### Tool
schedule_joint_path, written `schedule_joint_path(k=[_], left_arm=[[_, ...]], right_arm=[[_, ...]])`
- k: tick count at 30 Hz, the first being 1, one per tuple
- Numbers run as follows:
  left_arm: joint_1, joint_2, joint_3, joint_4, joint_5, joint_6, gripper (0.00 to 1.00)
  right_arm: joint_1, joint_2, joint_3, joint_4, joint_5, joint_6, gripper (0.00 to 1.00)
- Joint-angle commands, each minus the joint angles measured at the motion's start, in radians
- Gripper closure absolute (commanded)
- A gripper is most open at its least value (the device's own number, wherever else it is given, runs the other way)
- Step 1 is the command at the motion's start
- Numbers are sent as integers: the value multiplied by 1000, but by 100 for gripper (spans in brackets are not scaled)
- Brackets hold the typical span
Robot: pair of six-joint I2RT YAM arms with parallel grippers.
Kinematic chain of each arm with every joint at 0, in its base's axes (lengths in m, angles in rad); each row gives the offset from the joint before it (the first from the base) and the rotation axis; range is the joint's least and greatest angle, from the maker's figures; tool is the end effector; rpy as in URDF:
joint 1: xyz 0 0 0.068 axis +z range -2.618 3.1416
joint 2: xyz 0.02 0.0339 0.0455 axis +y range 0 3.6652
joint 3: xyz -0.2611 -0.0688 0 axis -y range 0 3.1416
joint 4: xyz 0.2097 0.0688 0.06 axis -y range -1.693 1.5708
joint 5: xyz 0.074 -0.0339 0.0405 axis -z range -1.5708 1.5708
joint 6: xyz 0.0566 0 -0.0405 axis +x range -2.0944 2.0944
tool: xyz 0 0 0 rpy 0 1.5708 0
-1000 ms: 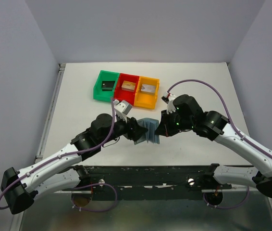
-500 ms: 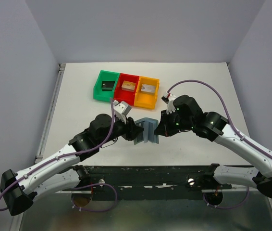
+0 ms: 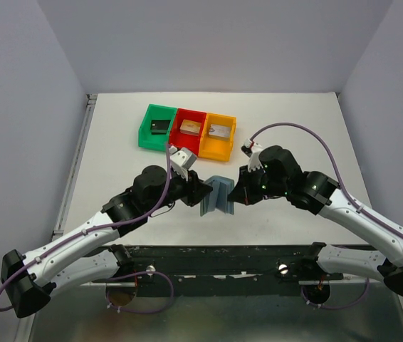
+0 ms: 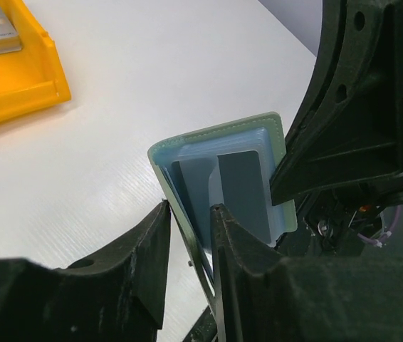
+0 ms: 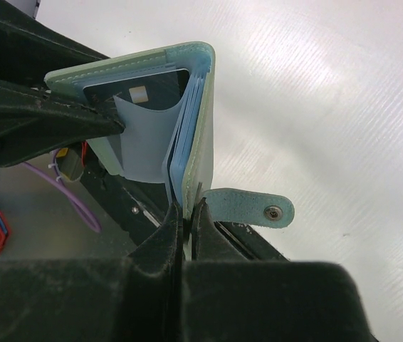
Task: Take the credit cards out of the card holder
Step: Open the card holder at the center of the board.
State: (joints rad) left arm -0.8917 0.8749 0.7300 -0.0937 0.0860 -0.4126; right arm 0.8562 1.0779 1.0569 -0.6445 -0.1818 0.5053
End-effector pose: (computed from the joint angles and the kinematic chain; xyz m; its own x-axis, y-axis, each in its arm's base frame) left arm 0.1190 -0.1552 0.3122 -0.4679 -0.0564 -0.8820 0.6987 0.5875 -0.4082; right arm 0.1295 0.1649 0.3190 -0.7588 -0.1481 -0.6343 -0.5358 0.6957 0.4785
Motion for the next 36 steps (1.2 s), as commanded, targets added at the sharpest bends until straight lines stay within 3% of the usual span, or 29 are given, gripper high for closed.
schedule_joint_path(k=[1,7,23,26,32,36], left_arm=[[-1,-20,39,-14,18,8,57],[-1,-37,42,-26,14,12,44],[-1,-77,37,-38,15,15,44],[-3,-74,46,-40,29,12,44],[-13,-80,60,-46,40,17,59],[-18,-88,55,-55,32,24,62]], right_arm=[[4,-19,-23,71,-27,19,100],[6,-26,-31,75,-27,22,100],[6,-21,-43,104,-42,36,100],[6,-24,-54,131,-54,47,100],[4,-32,-66,141,-54,49,100],[0,-33,-72,149,-59,53,100]])
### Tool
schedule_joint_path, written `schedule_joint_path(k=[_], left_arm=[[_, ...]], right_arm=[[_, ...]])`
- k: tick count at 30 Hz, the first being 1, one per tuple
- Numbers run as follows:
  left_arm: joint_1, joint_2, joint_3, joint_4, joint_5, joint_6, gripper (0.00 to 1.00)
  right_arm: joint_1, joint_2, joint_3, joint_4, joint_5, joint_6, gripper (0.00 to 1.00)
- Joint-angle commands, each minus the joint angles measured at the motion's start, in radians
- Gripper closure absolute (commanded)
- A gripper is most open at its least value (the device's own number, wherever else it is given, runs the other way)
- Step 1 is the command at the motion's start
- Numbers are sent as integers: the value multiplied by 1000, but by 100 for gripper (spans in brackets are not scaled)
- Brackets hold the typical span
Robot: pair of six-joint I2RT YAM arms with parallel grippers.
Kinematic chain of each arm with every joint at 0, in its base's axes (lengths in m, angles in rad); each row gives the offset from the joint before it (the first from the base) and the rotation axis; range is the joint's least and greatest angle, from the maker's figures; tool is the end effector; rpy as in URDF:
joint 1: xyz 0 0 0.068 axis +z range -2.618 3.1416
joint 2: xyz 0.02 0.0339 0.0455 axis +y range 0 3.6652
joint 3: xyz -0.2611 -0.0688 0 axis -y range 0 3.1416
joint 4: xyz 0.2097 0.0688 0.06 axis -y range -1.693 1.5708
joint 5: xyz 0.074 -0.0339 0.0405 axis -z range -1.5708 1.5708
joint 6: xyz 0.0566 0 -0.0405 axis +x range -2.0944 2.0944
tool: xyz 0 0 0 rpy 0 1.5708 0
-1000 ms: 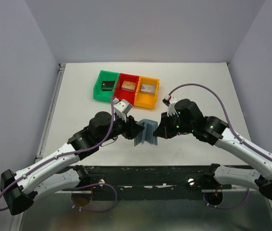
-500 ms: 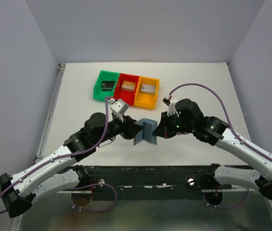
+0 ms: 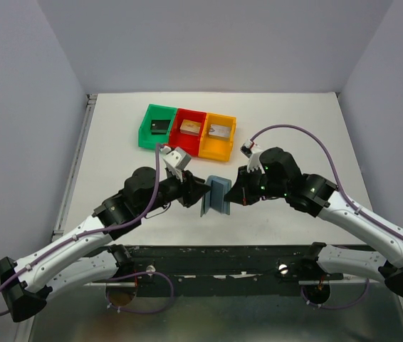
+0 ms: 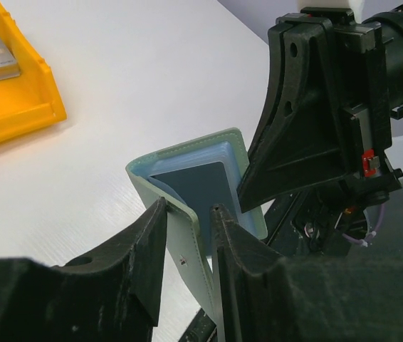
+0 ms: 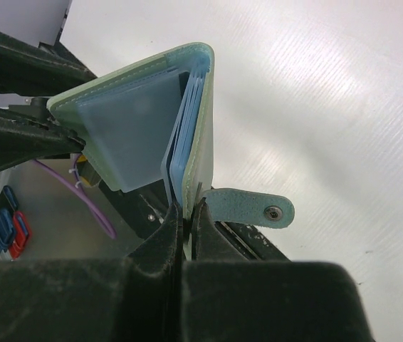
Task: Take the credit cards out of the card holder
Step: Open the card holder at the center of the board.
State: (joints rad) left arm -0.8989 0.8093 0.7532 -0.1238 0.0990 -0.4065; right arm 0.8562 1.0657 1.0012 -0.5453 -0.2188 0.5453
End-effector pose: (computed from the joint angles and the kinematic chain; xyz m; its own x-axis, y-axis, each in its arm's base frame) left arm 0.1082 -0.1450 0.3273 -0.4342 -0.0862 -0.8967 0.7269 0.5544 -0.4053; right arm 0.1301 0.1687 0.3143 -0.7638 -0.1078 -0.6364 -0.5354 0.6564 0.5315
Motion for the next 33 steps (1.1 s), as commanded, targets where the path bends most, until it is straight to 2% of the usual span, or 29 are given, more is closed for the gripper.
schedule_joint_path(k=[1,8,13,16,25,33], left_arm=[[-12,-22,31,-30,16,20,63],[-17,-27,29,-37,8,28,64],[-18,-25,28,-37,11,34,74],[-20,-16,29,-33,21,32,77],[-26,1,35,-36,22,38,83],[-32,24,35,-34,11,38,83]], right_arm=[[-2,-23,-16,51,-27,12,100],[-3,-26,-26,71,-36,18,100],[-3,-35,-33,87,-47,19,100],[-6,-30,-32,85,-53,18,100],[-6,-38,-33,94,-62,15,100],[-6,-38,-24,97,-83,13,100]])
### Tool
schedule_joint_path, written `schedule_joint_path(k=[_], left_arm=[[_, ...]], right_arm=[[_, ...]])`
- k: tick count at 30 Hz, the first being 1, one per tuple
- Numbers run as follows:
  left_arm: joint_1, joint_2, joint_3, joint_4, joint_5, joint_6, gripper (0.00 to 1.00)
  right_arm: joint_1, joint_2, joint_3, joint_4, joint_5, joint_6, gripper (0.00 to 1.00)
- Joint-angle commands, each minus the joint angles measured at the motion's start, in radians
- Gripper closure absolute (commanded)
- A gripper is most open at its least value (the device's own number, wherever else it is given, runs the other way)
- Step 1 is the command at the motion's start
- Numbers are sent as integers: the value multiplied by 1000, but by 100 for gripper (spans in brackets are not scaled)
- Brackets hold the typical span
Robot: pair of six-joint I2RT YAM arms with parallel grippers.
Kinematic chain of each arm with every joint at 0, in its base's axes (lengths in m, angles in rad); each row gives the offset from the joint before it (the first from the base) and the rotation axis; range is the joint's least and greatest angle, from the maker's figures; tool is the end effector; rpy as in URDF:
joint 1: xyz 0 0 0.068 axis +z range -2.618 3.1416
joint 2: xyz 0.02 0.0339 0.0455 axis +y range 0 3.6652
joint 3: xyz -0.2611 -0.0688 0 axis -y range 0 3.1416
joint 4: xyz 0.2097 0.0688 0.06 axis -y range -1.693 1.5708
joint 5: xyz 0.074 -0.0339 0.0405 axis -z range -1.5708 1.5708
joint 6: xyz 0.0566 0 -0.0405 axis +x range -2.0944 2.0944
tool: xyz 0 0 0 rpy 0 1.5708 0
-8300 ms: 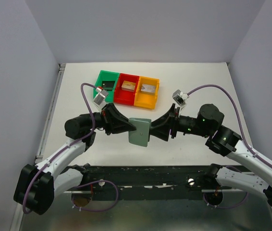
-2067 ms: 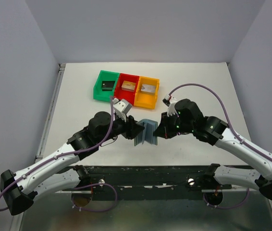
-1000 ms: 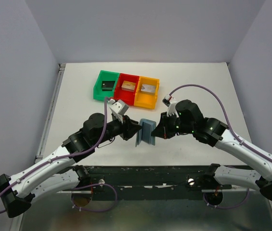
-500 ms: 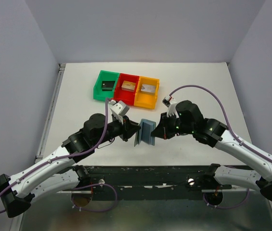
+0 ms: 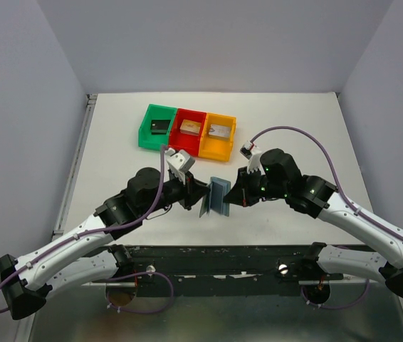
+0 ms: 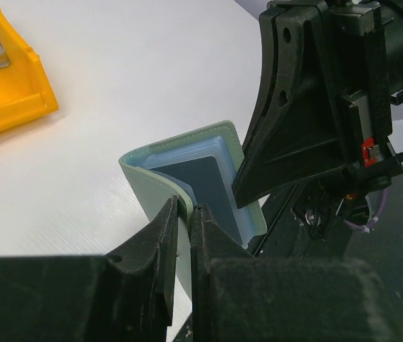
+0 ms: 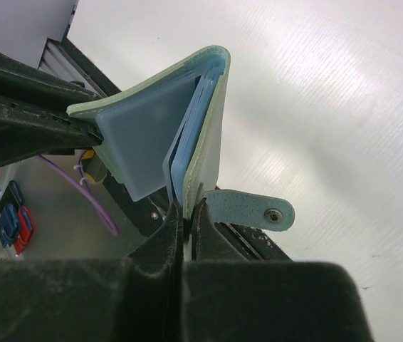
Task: Take the credit cards out of the card holder
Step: Open the card holder at the center of the board.
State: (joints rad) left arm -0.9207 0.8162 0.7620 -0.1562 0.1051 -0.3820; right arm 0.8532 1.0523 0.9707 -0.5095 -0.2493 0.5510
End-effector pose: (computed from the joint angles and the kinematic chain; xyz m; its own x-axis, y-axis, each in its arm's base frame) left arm 0.1050 -0.1478 0.3251 -0.4356 -0.0397 -0.8993 0.7451 0.5447 -0.3849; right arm 0.1285 0.1685 0.3112 -0.7650 -0.1049 -0.6355 -0.5450 0.6312 0.5519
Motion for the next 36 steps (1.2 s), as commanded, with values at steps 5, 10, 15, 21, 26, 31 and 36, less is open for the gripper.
schedule_joint_path(k=[5,10,15,21,26,31,36], left_arm=[[-15,34,31,-3,-7,17,82],[-20,47,31,-5,-16,22,83],[-21,48,36,-23,-39,34,97],[-20,31,34,-40,-62,43,100],[-21,34,34,-42,-73,23,71],[-21,35,30,-31,-67,9,37],[-21,34,36,-31,-67,11,35]], right_arm=[[-2,-31,11,68,-82,3,100],[-2,-40,17,65,-90,-3,100],[-2,-49,14,62,-77,-5,100],[-2,-52,13,60,-70,-13,100],[-3,-52,14,62,-74,-13,100],[-3,-54,8,63,-71,-10,100],[-3,-61,0,65,-68,-8,100]])
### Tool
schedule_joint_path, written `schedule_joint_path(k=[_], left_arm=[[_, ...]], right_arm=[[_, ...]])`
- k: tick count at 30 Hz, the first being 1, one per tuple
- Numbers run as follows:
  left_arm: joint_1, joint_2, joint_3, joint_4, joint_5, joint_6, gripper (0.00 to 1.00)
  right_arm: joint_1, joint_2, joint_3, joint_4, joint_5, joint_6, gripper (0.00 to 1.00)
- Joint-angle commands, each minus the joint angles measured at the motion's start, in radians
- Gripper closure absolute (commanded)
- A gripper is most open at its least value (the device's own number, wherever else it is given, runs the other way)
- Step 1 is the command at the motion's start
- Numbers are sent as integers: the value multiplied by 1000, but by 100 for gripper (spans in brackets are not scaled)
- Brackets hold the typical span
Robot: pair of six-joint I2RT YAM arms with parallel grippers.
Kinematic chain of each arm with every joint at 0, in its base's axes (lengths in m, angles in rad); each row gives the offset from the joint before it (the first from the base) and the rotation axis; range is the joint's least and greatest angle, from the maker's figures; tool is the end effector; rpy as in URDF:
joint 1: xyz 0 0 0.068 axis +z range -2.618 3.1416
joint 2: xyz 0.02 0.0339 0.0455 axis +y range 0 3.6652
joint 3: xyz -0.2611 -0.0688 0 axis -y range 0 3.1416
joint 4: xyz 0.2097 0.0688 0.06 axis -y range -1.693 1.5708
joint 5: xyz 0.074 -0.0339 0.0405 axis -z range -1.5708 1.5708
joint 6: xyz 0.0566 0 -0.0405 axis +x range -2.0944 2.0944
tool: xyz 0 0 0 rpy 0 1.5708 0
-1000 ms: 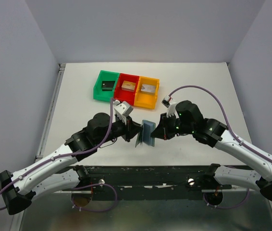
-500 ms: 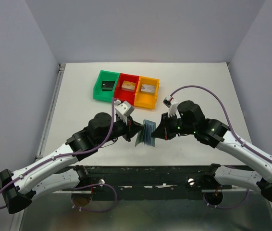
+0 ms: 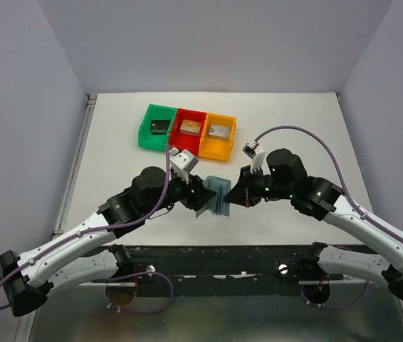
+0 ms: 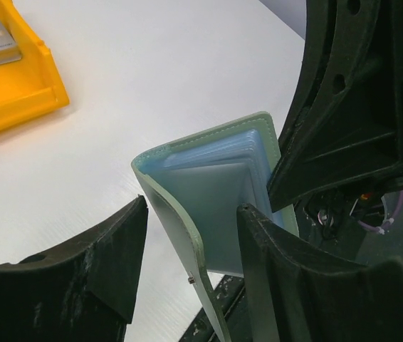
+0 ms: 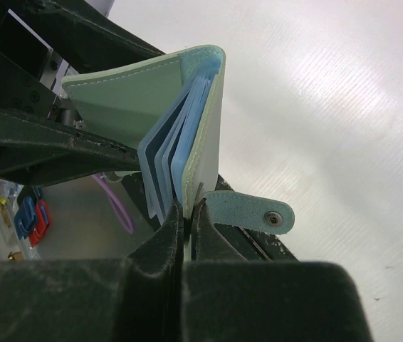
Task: Take the credit cards out of the card holder
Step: Open the card holder at the center of the board.
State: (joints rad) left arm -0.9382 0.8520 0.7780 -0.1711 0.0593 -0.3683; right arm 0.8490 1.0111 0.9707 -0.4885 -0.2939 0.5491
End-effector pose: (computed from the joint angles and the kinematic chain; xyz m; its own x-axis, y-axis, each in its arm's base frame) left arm 0.1086 -0.1538 0.3227 -0.4359 -0.0132 -0.8999 0.7312 0.5778 -0.3627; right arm 0.1225 0.1639 0.3216 -0.7456 -0.0910 -0.6602 -0.5798 0.5770 0.5753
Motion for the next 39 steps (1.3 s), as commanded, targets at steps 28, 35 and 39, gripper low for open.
schedule_joint_path(k=[28,35,39], left_arm=[[-4,-22,10,21,-13,-15,26],[-4,-41,-9,13,-36,-9,53],[-4,-47,-19,13,-39,-11,48]], right_arm=[[2,-19,6,18,-7,-11,100],[1,-25,2,19,-2,-12,100],[1,-28,3,21,-4,-15,100]])
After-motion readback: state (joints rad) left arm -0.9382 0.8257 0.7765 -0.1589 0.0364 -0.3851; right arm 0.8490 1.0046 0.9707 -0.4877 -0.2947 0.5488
